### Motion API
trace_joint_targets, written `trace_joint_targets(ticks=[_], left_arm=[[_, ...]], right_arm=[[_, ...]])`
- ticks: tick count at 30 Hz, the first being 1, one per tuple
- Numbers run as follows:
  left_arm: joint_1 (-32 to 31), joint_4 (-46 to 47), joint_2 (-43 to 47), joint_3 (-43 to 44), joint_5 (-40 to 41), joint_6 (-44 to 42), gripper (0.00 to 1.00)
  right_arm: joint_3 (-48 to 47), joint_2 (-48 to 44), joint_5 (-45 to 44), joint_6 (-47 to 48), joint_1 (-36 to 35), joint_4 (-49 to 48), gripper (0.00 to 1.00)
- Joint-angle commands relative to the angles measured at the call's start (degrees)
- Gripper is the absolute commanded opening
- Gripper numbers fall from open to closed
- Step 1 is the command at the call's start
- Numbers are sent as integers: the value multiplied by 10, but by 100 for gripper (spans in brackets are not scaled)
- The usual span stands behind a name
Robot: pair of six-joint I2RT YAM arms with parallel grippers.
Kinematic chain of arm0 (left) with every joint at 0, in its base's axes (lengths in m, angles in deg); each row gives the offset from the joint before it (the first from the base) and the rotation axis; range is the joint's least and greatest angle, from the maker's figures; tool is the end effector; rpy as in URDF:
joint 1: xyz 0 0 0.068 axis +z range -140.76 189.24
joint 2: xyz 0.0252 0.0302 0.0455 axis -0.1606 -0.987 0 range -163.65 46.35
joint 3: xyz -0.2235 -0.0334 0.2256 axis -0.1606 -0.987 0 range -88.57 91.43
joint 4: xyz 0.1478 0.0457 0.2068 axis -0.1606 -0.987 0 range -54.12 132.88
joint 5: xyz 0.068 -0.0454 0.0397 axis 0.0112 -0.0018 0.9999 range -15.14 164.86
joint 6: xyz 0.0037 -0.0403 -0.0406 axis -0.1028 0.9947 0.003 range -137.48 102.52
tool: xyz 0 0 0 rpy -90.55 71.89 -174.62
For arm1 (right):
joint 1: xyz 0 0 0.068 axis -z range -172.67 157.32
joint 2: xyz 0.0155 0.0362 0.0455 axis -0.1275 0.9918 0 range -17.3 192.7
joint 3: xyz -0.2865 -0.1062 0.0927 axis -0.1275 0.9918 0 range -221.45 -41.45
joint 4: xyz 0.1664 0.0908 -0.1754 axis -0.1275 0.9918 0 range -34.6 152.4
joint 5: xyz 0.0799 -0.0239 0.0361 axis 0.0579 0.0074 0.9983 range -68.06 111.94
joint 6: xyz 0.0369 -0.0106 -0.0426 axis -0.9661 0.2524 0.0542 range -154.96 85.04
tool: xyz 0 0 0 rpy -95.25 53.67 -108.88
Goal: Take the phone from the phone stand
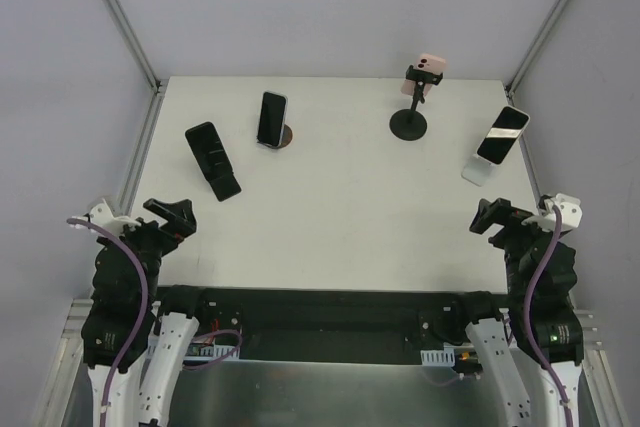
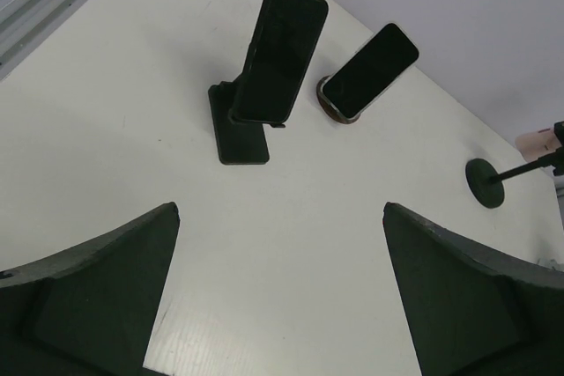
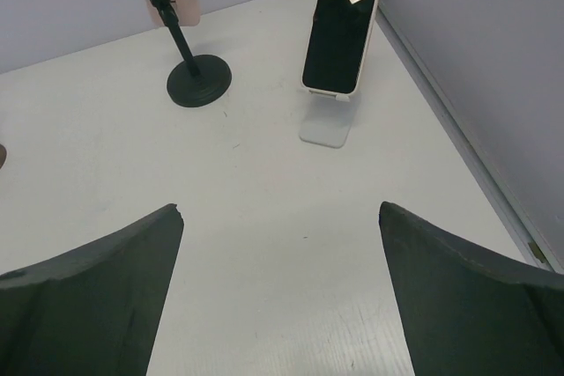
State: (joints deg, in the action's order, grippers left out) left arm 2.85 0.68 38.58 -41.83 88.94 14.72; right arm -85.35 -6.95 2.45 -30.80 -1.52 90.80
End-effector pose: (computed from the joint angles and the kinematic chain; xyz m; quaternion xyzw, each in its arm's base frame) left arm -0.0245 0.0126 0.3479 -0.2432 0.6842 -0.1412 0.6729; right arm -0.0042 -0.0143 0.3494 0.0368 0.7169 -0.0935 0.6899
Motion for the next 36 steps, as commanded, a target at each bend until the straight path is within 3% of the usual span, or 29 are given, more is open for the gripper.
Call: trace_joint_targets(ticks=[1, 9, 17, 26, 36], left_arm=[[-1, 33, -28, -8, 44, 36, 99], [-1, 32, -101, -13, 64, 117, 99], [-1, 33, -255, 33, 53, 134, 99], [-1, 45, -499, 142, 106, 62, 99], [-34, 88, -678, 258, 189, -17, 99]], right_arm=[[-17, 30, -13, 19, 0, -30, 96], [68, -2, 176, 48, -35, -134, 96], [71, 7, 168, 78, -72, -128, 96], [56, 48, 180, 100, -72, -107, 96], [48, 89, 169, 122, -74, -112, 96]])
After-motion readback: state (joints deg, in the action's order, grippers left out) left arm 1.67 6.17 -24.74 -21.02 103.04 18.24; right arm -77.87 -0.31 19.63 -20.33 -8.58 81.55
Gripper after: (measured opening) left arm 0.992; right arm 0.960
